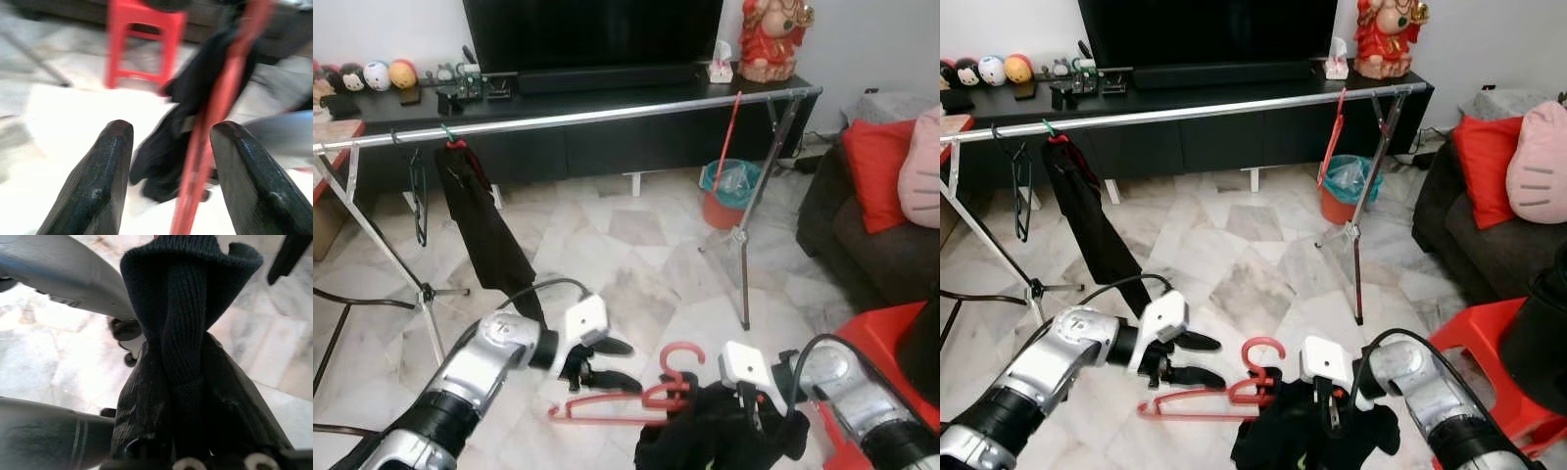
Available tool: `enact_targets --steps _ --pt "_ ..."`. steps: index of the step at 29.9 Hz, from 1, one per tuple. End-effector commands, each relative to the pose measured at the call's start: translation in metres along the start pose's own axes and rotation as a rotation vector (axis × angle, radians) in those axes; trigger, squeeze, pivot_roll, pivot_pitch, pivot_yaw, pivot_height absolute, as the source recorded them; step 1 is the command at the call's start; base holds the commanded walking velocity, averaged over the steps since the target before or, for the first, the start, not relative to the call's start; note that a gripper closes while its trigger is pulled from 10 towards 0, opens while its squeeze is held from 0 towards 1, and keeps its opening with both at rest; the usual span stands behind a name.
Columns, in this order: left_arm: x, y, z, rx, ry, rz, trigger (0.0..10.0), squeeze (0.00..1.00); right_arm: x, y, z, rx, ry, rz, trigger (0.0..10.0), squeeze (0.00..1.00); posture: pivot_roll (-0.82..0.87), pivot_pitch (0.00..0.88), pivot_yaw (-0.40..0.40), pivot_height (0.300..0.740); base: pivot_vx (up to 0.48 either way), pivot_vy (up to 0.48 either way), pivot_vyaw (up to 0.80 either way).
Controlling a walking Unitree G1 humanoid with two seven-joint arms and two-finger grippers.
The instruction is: Hang hanger
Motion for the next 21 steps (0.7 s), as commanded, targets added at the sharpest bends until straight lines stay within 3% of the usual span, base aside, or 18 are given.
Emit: enact_targets --steps 1,4,9,15,17,21 --pt "0.016 0.004 0.026 -0.001 0.155 -0.028 10.0 0.00 0.011 0.001 -0.008 0.018 -0.041 0.004 0.0 0.00 0.02 0.021 -0.010 0.740 0.000 0.000 0.00" --pt "0.028 -0.001 0.037 0.012 0.221 -0.029 10.0 0.00 0.012 -0.002 -0.005 0.011 -0.030 0.013 0.0 0.00 0.02 0.022 -0.008 0.740 0.000 0.000 0.00" --pt "0.034 -0.006 0.043 0.020 0.261 -0.021 10.0 0.00 0.010 -0.004 -0.001 0.006 -0.009 0.013 0.0 0.00 0.02 0.023 -0.009 0.740 0.000 0.000 0.00" --pt "0.042 -0.007 0.068 0.019 0.446 -0.044 10.0 0.00 0.008 -0.005 0.001 0.009 0.003 0.008 0.0 0.00 0.02 0.017 -0.009 0.740 0.000 0.000 0.00" --pt "0.046 -0.008 0.079 0.008 0.555 -0.050 10.0 0.00 0.012 -0.004 -0.005 0.016 -0.035 0.008 0.0 0.00 0.02 0.016 -0.007 0.740 0.000 0.000 0.00" --pt "0.065 -0.037 0.103 0.062 0.834 0.066 10.0 0.00 0.026 0.000 -0.026 0.028 -0.153 0.007 0.0 0.00 0.01 0.004 -0.005 0.740 0.000 0.000 0.00"
Point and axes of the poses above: a point about 5 cm out from each wrist's last joint towards the gripper, its own x axis pointing back from the gripper into the wrist, its own y axis along the axis of the wrist's last joint, z = x × y, the point moved 5 cm from there along -x, pointing out of the wrist towards the gripper, and after that the axes turned 4 degrees about x, right-handed, at the moved point
